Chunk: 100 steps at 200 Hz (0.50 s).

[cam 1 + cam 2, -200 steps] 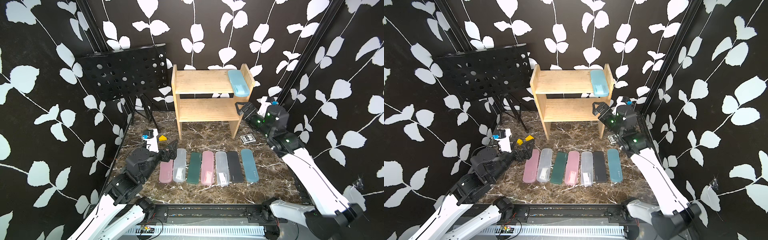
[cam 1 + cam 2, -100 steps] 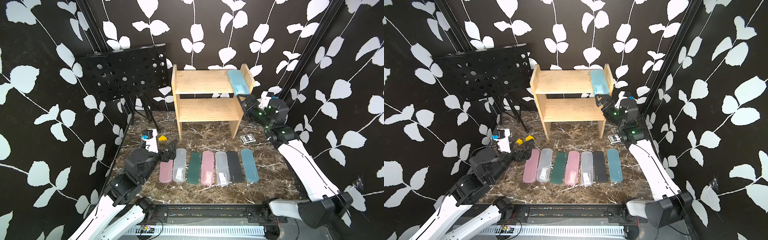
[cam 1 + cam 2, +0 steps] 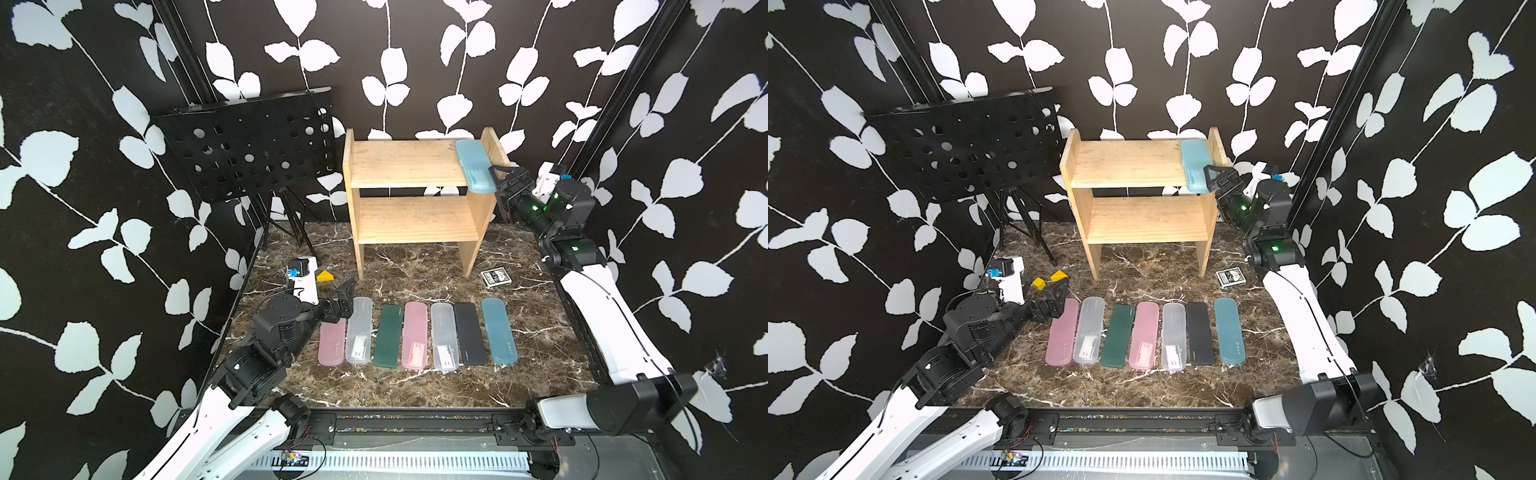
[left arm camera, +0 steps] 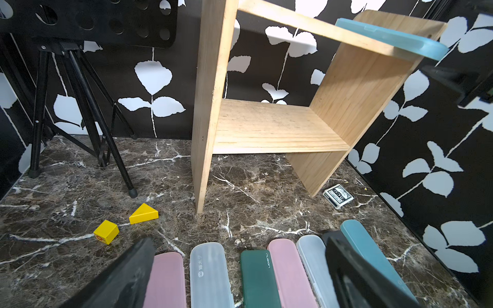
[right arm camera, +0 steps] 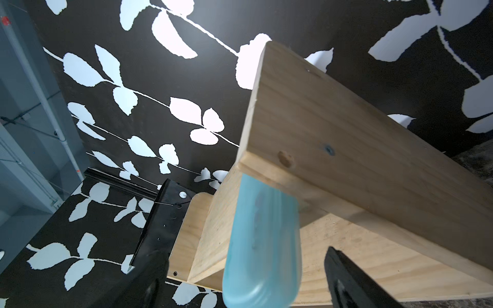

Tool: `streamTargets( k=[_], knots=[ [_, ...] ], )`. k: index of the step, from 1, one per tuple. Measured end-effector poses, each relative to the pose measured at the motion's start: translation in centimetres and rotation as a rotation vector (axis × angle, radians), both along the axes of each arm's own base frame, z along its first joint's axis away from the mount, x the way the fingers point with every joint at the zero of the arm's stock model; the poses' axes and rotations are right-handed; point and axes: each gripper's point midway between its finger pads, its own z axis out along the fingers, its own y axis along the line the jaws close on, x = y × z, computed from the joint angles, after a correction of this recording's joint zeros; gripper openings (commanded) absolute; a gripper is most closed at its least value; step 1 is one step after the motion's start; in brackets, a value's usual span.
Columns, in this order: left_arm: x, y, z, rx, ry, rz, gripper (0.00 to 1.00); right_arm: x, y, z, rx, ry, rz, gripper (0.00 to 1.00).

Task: Remove the pencil cases from the shelf
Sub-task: Pick up the pencil case from the shelf.

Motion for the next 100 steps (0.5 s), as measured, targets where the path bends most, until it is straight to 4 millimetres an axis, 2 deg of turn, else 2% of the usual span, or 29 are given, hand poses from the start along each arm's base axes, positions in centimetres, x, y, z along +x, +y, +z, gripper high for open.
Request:
streamTargets(
  k=[32, 56, 100],
  knots=[
    [0.2, 0.0, -0.2, 0.007, 0.004, 0.005, 0.99, 0.8, 0.4, -0.8, 0.007, 0.022, 0.014, 0.83],
    [0.3, 0.0, -0.3, 0.011, 0.007, 0.008, 0.99, 1.2, 0.5, -1.3, 0.012, 0.039, 0.021, 0.65],
    [0.3, 0.0, -0.3, 0.013, 0.008, 0.013, 0.99, 1.1, 0.6, -1.0, 0.024, 0.029, 0.025, 0.34]
  ],
)
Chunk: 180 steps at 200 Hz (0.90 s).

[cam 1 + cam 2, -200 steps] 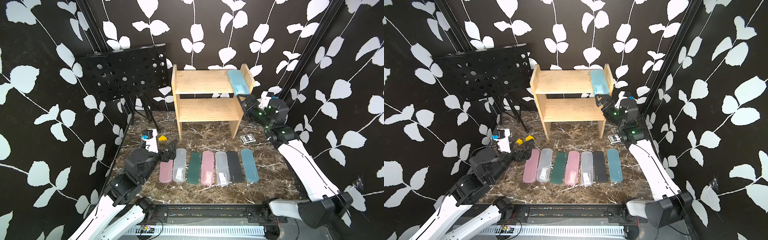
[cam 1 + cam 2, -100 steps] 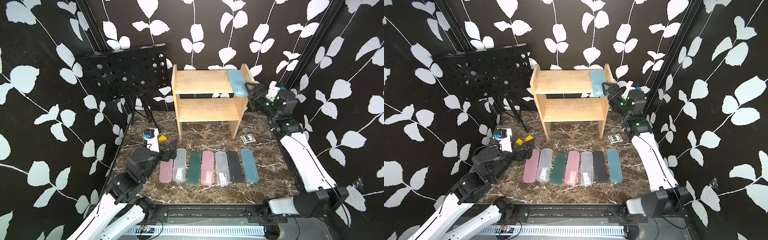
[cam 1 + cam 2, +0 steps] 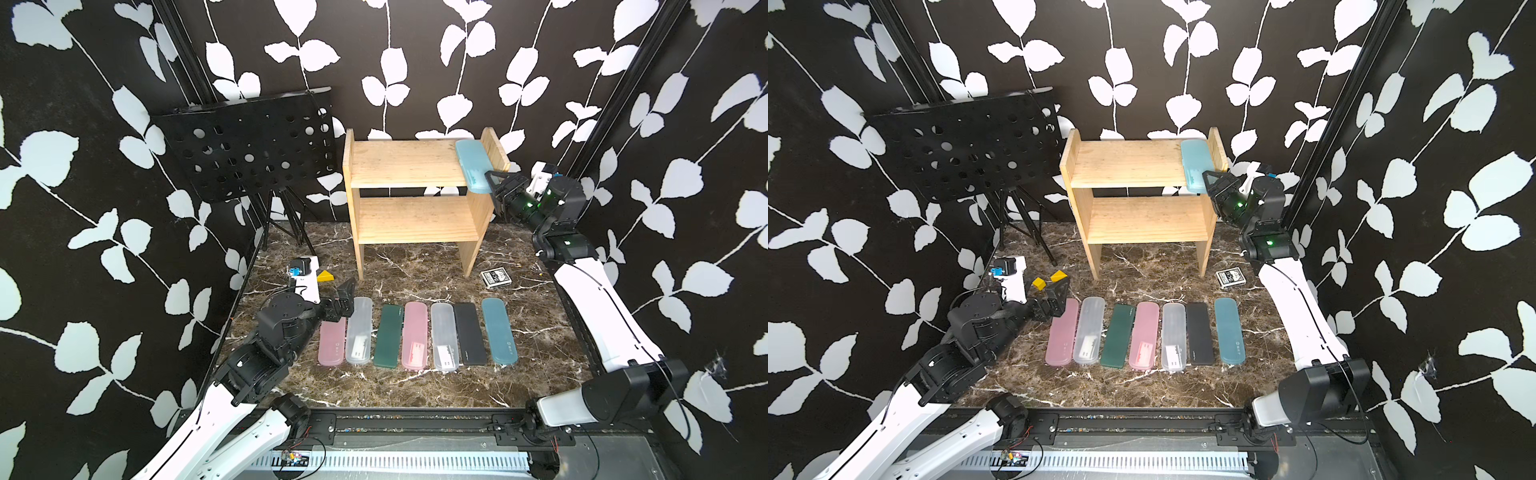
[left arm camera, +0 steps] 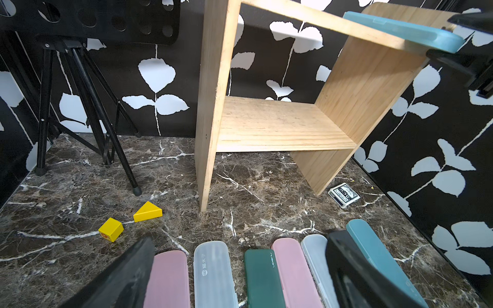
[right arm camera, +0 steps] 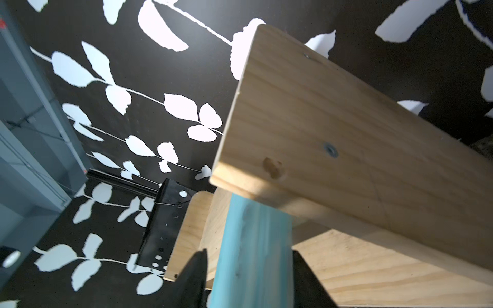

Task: Remove the pencil cases from the shelf
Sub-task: Pick up the pencil case from the shelf.

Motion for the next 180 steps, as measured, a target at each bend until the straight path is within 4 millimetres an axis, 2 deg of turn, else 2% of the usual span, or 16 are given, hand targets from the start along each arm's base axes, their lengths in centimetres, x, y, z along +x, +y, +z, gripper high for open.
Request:
streamTargets(
  k=[28, 56, 90, 109, 126, 144, 160, 180],
  knots=[
    [0.0, 0.0, 0.0, 0.001, 0.000, 0.003, 0.99, -0.6, -0.1, 0.8, 0.001, -0.027, 0.004, 0.14],
    [0.0, 0.0, 0.0, 0.000, 0.001, 0.002, 0.99, -2.2, -0.3, 1.5, -0.016, -0.053, 0.008, 0.01],
    [-0.1, -0.8, -0.1, -0.029, 0.021, -0.034, 0.99, -4.7, 0.5, 1.1, -0.120, -0.074, 0.031, 0.00],
    [0.0, -2.5, 0.9, -0.083, 0.047, -0.098, 0.99, -8.5, 3.1, 1.0, -0.252, -0.112, 0.090, 0.00],
    [0.2, -4.5, 2.6, -0.154, 0.062, -0.171, 0.99, -13.6, 6.3, 0.5, -0.389, -0.175, 0.187, 0.00],
    [0.4, -6.8, 4.3, -0.241, 0.083, -0.251, 0.99, -18.4, 8.4, -0.2, -0.503, -0.249, 0.277, 0.00],
    [0.6, -8.6, 5.0, -0.310, 0.117, -0.317, 0.99, -21.0, 9.4, -1.4, -0.602, -0.294, 0.312, 0.00],
    [0.8, -10.3, 5.2, -0.381, 0.174, -0.364, 0.99, -22.7, 10.7, -3.0, -0.729, -0.331, 0.318, 0.00]
  ],
)
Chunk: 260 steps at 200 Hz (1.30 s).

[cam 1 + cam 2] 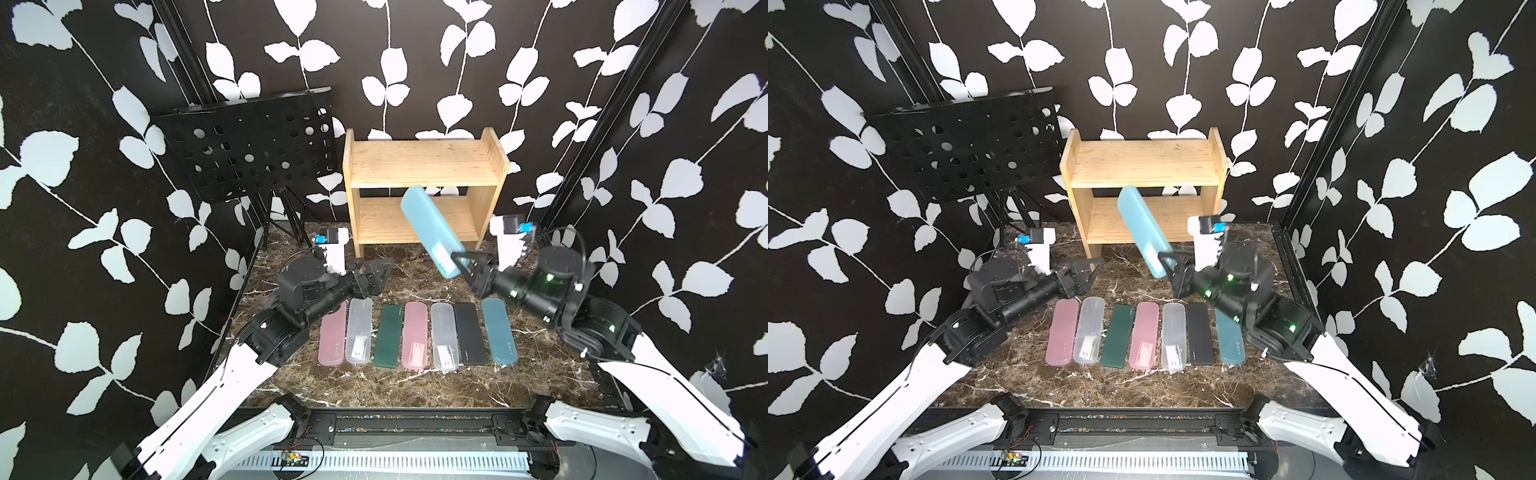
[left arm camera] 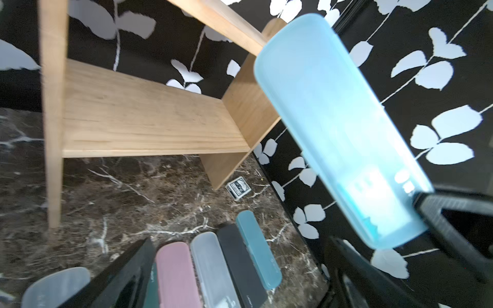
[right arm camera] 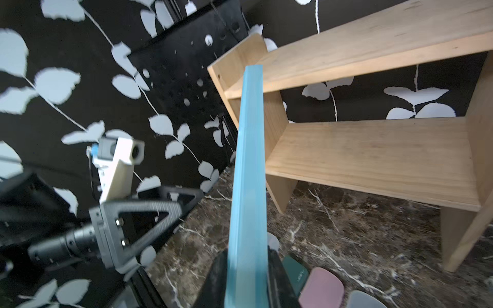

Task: Remove the pencil cases from the shelf
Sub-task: Pick up the pencil case from the shelf.

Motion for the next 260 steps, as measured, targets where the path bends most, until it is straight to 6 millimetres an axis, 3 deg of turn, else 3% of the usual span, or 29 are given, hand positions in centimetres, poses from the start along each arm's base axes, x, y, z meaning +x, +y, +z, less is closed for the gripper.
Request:
streamTargets(
  k=[37, 72, 99, 149, 203, 260],
  knots=[
    [-0.1, -1.2, 0.5, -0.097, 0.078, -0.041, 0.99, -1.1, 3.6, -3.6, -0.237, -0.086, -0.011, 0.00],
    [-0.3, -1.1, 1.8, -0.186, 0.095, -0.037, 0.99, -1.4, 5.7, -5.6, -0.374, -0.152, -0.033, 0.00],
    [-0.1, -1.0, 1.7, -0.215, 0.120, -0.020, 0.99, -1.8, 6.3, -5.3, -0.404, -0.205, -0.056, 0.00],
    [0.5, -0.8, -0.3, -0.250, 0.191, 0.022, 0.99, -2.4, 6.7, -4.3, -0.402, -0.262, -0.080, 0.00],
    [0.8, -1.2, 0.3, -0.347, 0.187, 0.014, 0.99, -3.1, 8.0, -4.2, -0.394, -0.282, -0.060, 0.00],
    [0.8, -1.4, 1.8, -0.422, 0.161, -0.010, 0.98, -3.4, 8.0, -2.8, -0.319, -0.282, -0.058, 0.00]
  ],
)
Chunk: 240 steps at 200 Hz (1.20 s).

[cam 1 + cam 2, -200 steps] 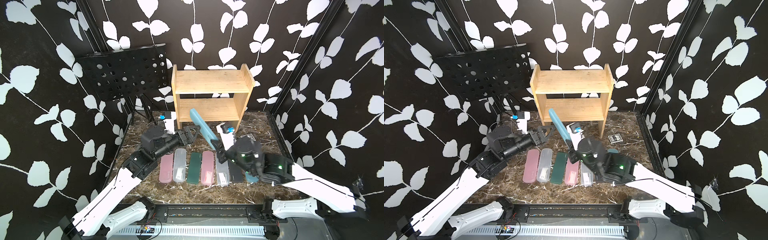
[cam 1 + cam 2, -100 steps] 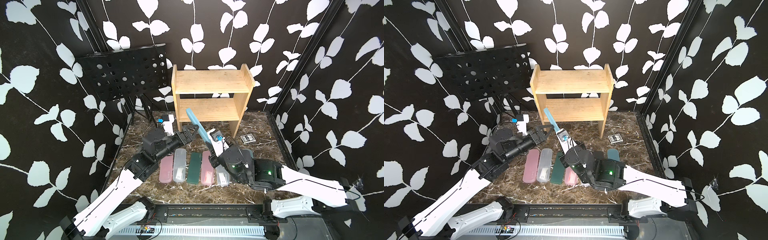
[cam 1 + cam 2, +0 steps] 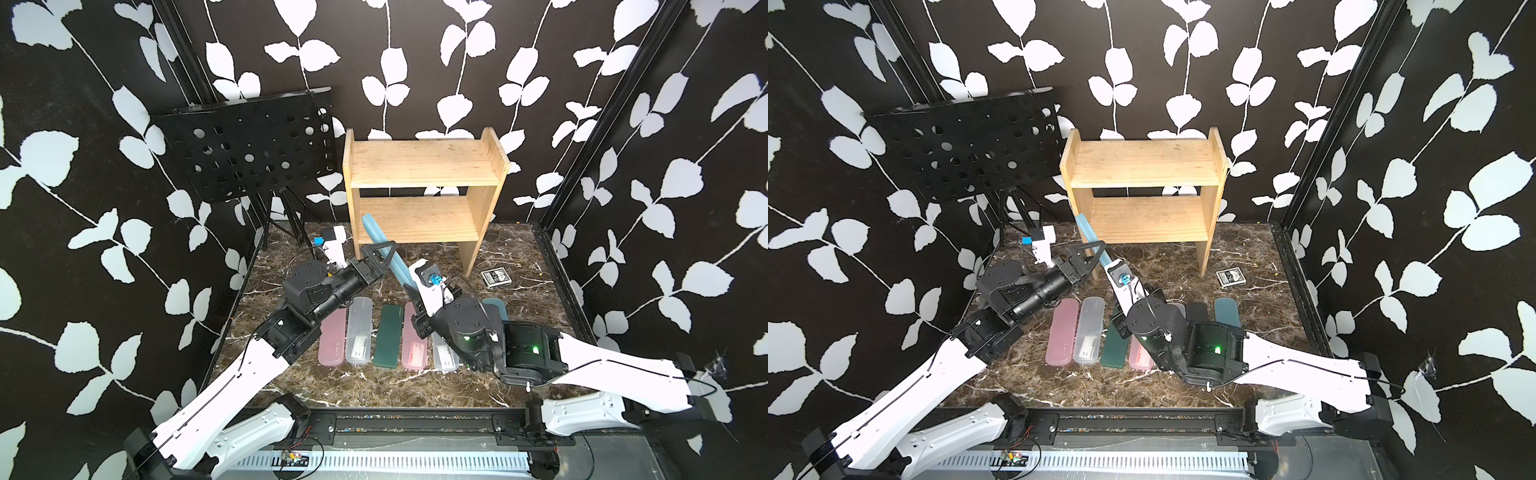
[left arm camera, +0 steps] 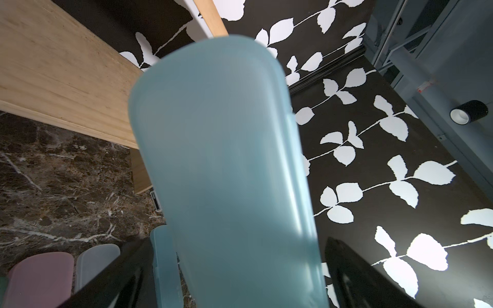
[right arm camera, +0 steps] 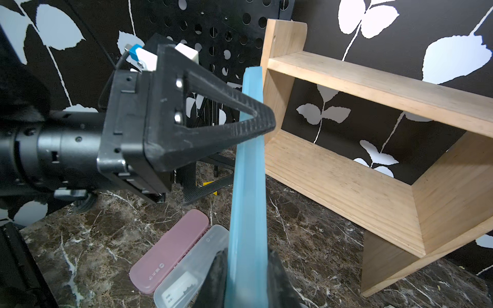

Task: Remove the pencil cases from the shelf
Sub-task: Pick up the pencil case from the shelf.

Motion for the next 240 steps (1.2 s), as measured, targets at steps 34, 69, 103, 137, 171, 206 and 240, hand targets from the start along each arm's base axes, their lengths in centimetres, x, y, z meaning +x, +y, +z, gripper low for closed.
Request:
streamTargets(
  k=[34, 69, 103, 137, 171, 206, 240],
  knots=[
    [0.0, 0.0, 0.4, -0.029, -0.012, -0.002, 0.94, -0.4, -0.5, 0.2, 0.051, 0.016, 0.015, 0.00],
    [0.1, -0.1, 0.4, -0.055, -0.007, -0.005, 0.92, -0.5, -0.9, -0.6, 0.073, 0.032, 0.012, 0.00],
    [0.1, -0.3, 0.7, -0.073, -0.005, -0.014, 0.91, -0.6, -0.7, -0.5, 0.098, 0.040, 0.019, 0.00],
    [0.1, -0.3, 0.7, -0.076, 0.000, -0.017, 0.83, -0.6, -0.3, -0.5, 0.107, 0.043, 0.023, 0.00],
    [0.0, -0.3, 0.7, -0.082, 0.007, -0.018, 0.74, -0.5, -0.1, -0.6, 0.109, 0.043, 0.022, 0.00],
    [0.1, -0.2, 0.3, -0.074, 0.023, -0.010, 0.67, -0.5, 0.0, -1.2, 0.108, 0.048, 0.019, 0.11],
    [-0.1, 0.7, -0.1, -0.030, 0.011, 0.026, 0.58, -0.4, 0.1, -1.9, 0.111, 0.057, 0.010, 0.85]
  ],
)
